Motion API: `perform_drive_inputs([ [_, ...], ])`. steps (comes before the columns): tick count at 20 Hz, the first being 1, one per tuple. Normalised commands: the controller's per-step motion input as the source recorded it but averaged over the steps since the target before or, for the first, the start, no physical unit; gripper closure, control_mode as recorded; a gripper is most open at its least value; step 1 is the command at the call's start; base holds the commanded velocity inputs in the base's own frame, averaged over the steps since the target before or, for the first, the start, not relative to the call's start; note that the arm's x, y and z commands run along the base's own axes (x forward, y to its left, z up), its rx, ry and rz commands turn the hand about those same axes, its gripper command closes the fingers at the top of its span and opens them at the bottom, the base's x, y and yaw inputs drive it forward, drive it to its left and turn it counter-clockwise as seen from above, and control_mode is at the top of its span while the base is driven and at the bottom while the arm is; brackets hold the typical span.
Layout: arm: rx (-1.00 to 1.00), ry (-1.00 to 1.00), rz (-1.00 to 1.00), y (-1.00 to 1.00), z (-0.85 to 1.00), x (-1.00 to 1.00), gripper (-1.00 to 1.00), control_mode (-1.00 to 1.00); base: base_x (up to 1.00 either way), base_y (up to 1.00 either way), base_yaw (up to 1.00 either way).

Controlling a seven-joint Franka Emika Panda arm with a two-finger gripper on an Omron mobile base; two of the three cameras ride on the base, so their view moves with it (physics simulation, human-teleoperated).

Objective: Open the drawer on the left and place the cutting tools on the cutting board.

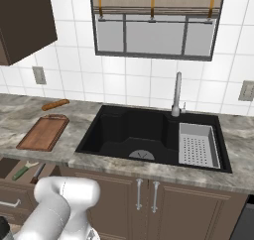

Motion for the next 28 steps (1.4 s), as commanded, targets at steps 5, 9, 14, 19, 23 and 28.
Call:
perform_drive_inputs([
  [5,0.00,0.20,0.00,-0.10,0.59,-0.10,-1.00,-1.00,0.00,0.00,0.00],
  [9,0.00,0.22,0.00,-0.12,0.45,-0.03,-1.00,-1.00,0.00,0.00,0.00],
  [14,0.00,0.21,0.00,-0.09,0.28,0.00,-1.00,-1.00,0.00,0.00,0.00],
  [19,0.01,0.19,0.00,-0.05,0.24,0.00,-1.00,-1.00,0.00,0.00,0.00],
  [23,0.00,0.09,0.00,0.00,0.19,0.00,-1.00,-1.00,0.00,0.00,0.00],
  [28,0.00,0.09,0.00,0.00,0.18,0.00,-1.00,-1.00,0.00,0.00,0.00],
])
